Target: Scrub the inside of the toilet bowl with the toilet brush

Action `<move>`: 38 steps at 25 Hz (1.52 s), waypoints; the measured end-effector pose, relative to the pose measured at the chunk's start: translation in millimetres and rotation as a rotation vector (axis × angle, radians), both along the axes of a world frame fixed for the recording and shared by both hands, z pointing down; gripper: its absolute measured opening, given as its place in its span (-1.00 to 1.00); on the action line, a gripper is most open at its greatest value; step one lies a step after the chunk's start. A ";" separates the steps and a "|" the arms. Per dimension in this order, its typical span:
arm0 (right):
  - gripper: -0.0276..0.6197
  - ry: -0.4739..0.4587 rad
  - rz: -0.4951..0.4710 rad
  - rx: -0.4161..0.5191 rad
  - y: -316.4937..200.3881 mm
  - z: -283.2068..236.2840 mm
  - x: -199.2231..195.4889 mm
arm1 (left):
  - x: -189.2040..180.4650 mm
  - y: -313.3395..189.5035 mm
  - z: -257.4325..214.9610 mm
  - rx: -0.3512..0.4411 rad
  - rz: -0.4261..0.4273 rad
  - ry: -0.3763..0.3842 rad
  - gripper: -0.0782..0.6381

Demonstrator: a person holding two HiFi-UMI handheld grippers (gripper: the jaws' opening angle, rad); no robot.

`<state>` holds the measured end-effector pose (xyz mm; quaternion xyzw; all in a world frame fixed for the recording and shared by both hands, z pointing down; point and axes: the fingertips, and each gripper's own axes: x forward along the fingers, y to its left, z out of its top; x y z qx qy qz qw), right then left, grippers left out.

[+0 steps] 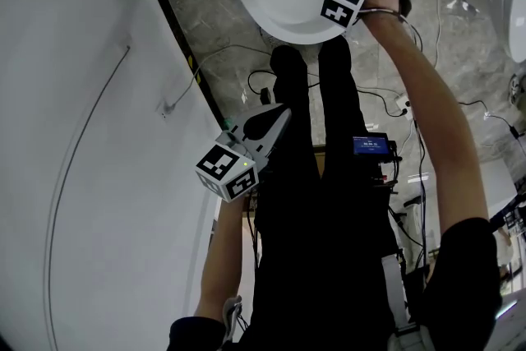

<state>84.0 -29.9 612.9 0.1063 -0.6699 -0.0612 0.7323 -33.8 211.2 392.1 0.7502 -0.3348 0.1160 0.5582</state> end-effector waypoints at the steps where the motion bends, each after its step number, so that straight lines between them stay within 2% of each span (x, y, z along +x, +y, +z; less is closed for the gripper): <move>1: -0.30 -0.005 -0.003 0.003 -0.1 -1.3 -2.8 | 0.4 -0.8 -0.5 0.002 -0.001 0.002 -0.76; 7: -0.34 -0.023 -0.010 0.024 -7.7 4.0 -18.8 | -0.1 -2.4 0.9 -0.001 -0.002 0.001 -0.76; 14: -0.34 0.009 -0.046 0.000 -1.1 35.6 -42.3 | 1.2 4.9 4.1 -0.020 0.005 0.004 -0.76; 18: -0.38 -0.072 -0.042 -0.052 14.9 39.5 -63.2 | -1.2 6.2 6.3 -0.027 0.000 -0.001 -0.76; 21: -0.38 -0.096 -0.049 -0.089 27.6 39.8 -73.9 | -0.9 3.9 5.7 -0.021 -0.003 -0.002 -0.76; 30: -0.39 -0.140 0.035 -0.169 63.9 35.8 -73.3 | 5.4 4.6 2.5 -0.003 0.002 0.009 -0.76; 38: -0.38 -0.221 0.189 -0.223 88.8 23.3 -65.8 | 12.1 6.4 2.2 0.006 0.005 0.015 -0.76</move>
